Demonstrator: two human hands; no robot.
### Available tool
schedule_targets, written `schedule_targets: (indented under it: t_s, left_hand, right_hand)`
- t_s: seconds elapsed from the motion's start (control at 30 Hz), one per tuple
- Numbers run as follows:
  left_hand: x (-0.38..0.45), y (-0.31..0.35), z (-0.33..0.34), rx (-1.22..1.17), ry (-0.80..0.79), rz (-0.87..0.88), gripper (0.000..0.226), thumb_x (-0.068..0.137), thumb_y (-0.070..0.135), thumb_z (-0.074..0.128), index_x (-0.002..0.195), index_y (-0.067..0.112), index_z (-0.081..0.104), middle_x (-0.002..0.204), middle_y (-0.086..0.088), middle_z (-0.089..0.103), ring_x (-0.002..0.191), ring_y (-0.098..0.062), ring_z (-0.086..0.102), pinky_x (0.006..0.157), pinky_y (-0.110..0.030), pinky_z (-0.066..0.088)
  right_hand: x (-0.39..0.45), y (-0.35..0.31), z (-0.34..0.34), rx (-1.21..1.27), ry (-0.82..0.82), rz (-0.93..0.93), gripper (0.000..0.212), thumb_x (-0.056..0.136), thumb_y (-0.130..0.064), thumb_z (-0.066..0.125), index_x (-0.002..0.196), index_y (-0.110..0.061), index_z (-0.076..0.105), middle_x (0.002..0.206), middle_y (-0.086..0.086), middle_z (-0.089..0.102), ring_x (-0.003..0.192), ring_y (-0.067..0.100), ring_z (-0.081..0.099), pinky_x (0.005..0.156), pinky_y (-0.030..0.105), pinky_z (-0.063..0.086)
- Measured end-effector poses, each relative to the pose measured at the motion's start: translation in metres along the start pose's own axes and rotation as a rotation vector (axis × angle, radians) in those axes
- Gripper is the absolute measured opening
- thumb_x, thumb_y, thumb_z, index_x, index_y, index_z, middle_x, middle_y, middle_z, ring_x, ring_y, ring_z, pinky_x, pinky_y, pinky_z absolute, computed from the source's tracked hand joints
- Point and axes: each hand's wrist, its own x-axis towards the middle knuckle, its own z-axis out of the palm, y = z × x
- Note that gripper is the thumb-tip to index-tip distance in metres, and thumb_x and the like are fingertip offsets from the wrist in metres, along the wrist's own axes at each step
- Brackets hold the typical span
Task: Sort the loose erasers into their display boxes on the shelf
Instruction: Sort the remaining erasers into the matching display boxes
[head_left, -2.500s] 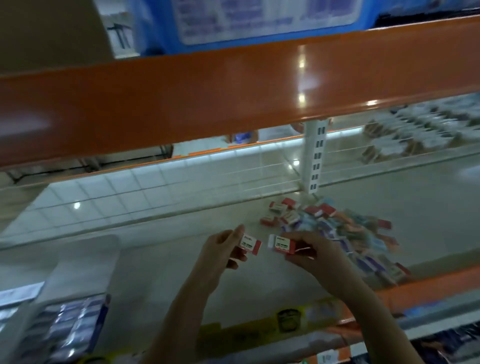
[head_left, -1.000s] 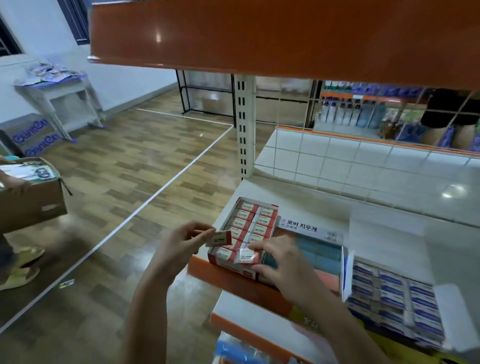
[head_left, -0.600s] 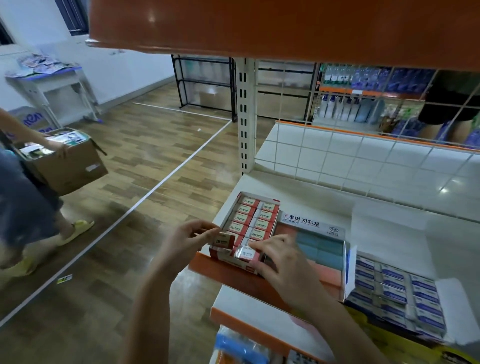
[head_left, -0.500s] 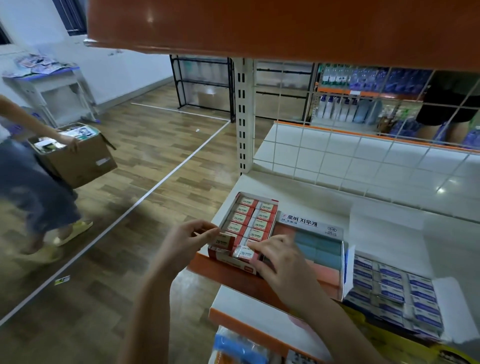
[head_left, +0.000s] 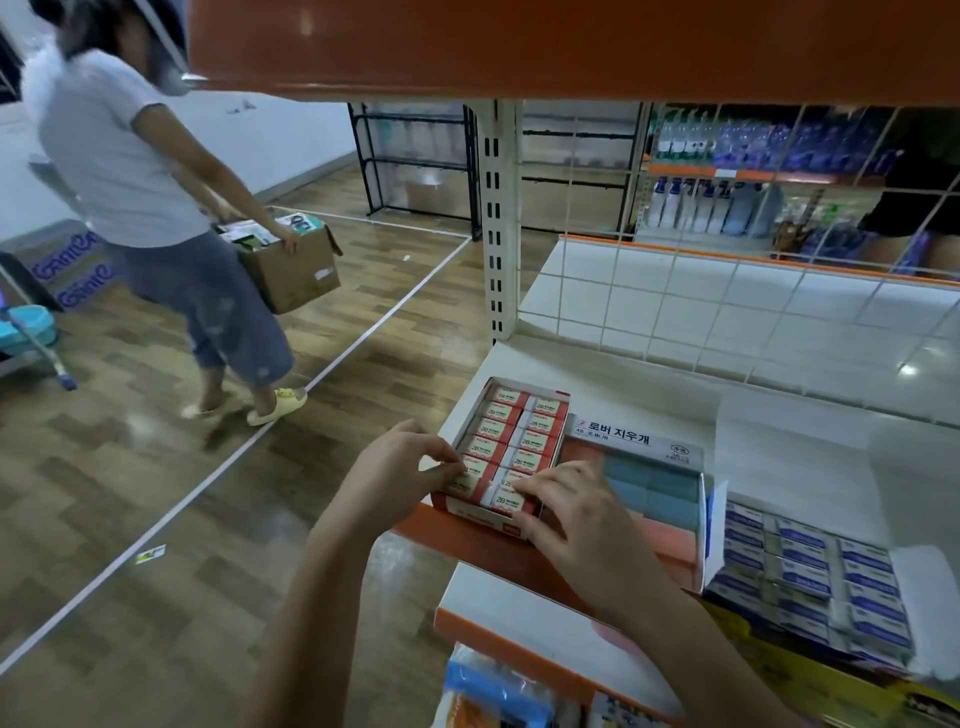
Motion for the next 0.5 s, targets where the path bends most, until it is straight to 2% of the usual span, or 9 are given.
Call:
schedule_targets:
  t_s: [0.13, 0.27, 0.4, 0.5]
  left_hand:
    - [0.001, 0.005, -0.001, 0.129, 0.002, 0.050, 0.015, 0.086, 0.035, 0.064, 0.098, 0.028, 0.070, 0.093, 0.013, 0.049, 0.087, -0.007, 0.049, 0.070, -0.024, 0.042]
    - [0.005, 0.022, -0.002, 0.210, 0.025, 0.116, 0.015, 0.086, 0.039, 0.062, 0.098, 0.031, 0.068, 0.098, 0.009, 0.053, 0.093, -0.010, 0.049, 0.070, -0.025, 0.040]
    - [0.032, 0.069, 0.009, 0.200, 0.032, 0.286, 0.019, 0.086, 0.040, 0.061, 0.100, 0.028, 0.068, 0.099, 0.005, 0.058, 0.094, -0.017, 0.056, 0.077, -0.030, 0.045]
    - [0.052, 0.124, 0.030, 0.212, -0.038, 0.479, 0.027, 0.089, 0.040, 0.057, 0.110, 0.025, 0.064, 0.107, 0.002, 0.059, 0.100, -0.020, 0.057, 0.085, -0.033, 0.044]
  right_hand:
    - [0.002, -0.001, -0.005, 0.011, -0.030, -0.018, 0.039, 0.094, -0.038, 0.048, 0.129, -0.023, 0.053, 0.125, -0.010, 0.053, 0.120, 0.005, 0.034, 0.097, 0.014, 0.022]
    - [0.011, 0.003, -0.027, -0.032, -0.074, -0.036, 0.040, 0.095, -0.039, 0.046, 0.130, -0.021, 0.051, 0.129, -0.006, 0.051, 0.121, 0.008, 0.036, 0.102, 0.019, 0.024]
    - [0.016, 0.026, -0.067, -0.179, -0.039, 0.010, 0.041, 0.093, -0.037, 0.047, 0.129, -0.018, 0.052, 0.129, -0.002, 0.052, 0.119, 0.014, 0.040, 0.103, 0.025, 0.029]
    - [0.006, 0.055, -0.105, -0.257, -0.017, 0.147, 0.043, 0.092, -0.034, 0.052, 0.133, -0.022, 0.046, 0.132, -0.003, 0.049, 0.123, 0.014, 0.038, 0.104, 0.027, 0.028]
